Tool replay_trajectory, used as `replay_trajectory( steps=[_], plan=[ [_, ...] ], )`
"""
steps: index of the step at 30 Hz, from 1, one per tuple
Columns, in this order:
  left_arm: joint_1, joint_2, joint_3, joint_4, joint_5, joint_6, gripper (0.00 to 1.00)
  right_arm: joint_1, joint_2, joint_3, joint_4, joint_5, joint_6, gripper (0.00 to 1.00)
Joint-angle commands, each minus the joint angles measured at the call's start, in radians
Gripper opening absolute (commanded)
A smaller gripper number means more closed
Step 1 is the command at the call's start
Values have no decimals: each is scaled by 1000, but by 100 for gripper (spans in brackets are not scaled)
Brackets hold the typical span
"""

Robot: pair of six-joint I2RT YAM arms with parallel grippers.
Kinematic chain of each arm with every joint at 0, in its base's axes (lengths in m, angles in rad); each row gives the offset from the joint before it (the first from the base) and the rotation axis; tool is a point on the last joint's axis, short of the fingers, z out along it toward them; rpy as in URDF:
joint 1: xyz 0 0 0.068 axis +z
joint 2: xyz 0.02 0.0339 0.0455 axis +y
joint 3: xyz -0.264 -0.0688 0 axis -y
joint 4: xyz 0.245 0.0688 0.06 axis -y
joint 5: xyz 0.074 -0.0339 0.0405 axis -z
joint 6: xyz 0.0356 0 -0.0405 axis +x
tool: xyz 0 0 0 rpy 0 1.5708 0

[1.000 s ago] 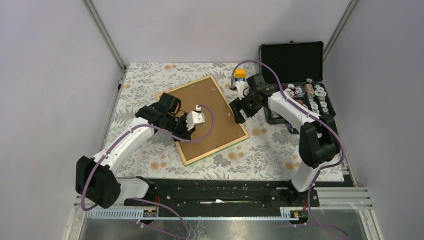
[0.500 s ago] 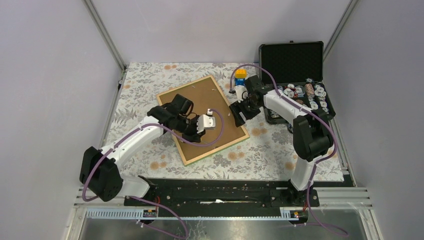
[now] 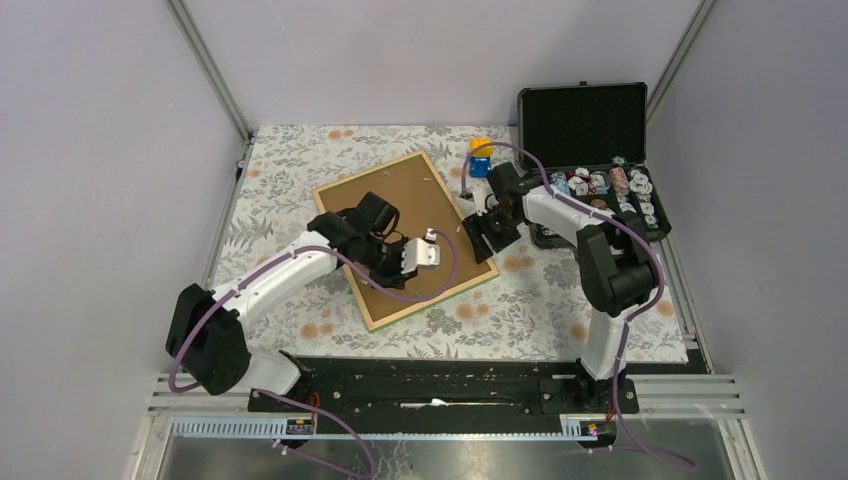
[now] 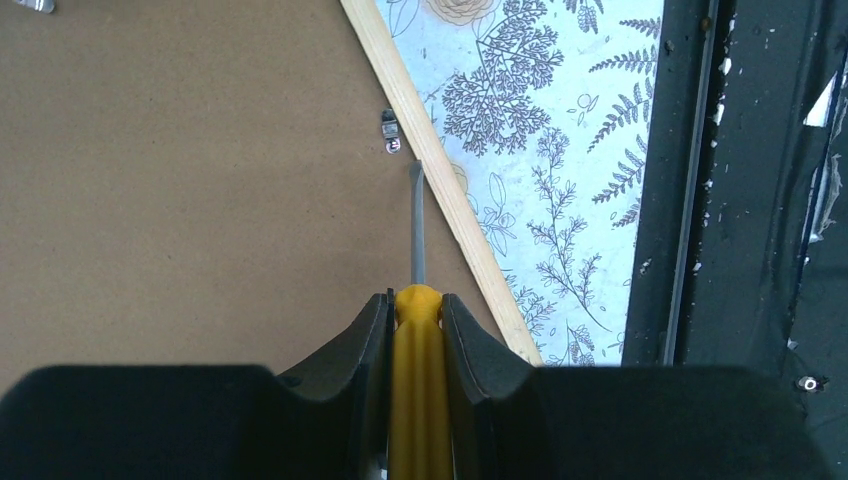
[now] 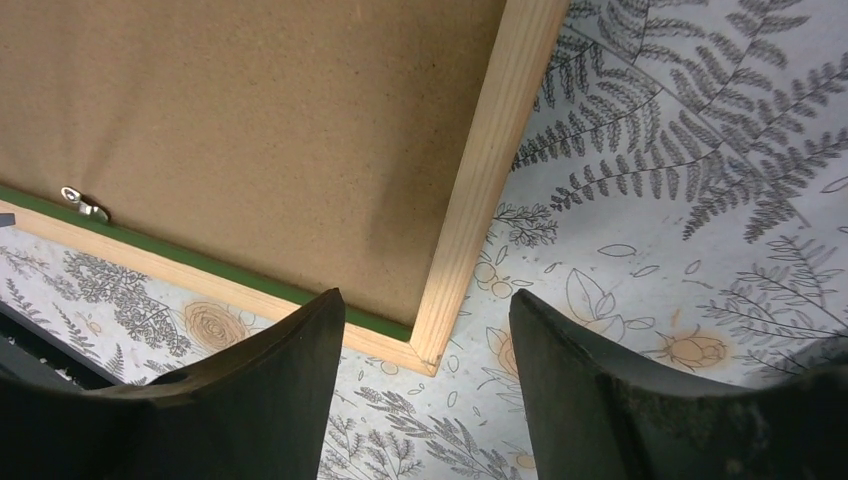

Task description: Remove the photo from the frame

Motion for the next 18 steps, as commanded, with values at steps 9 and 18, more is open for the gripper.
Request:
replay_trajectory(
  steps=[9, 18],
  plan=[
    [-26, 58, 71, 18, -50, 57, 0, -5, 23, -73, 46, -2, 47, 59],
    [-65, 59, 69, -17, -32, 135, 0, -5, 38, -69, 52, -3, 59, 56]
  ],
)
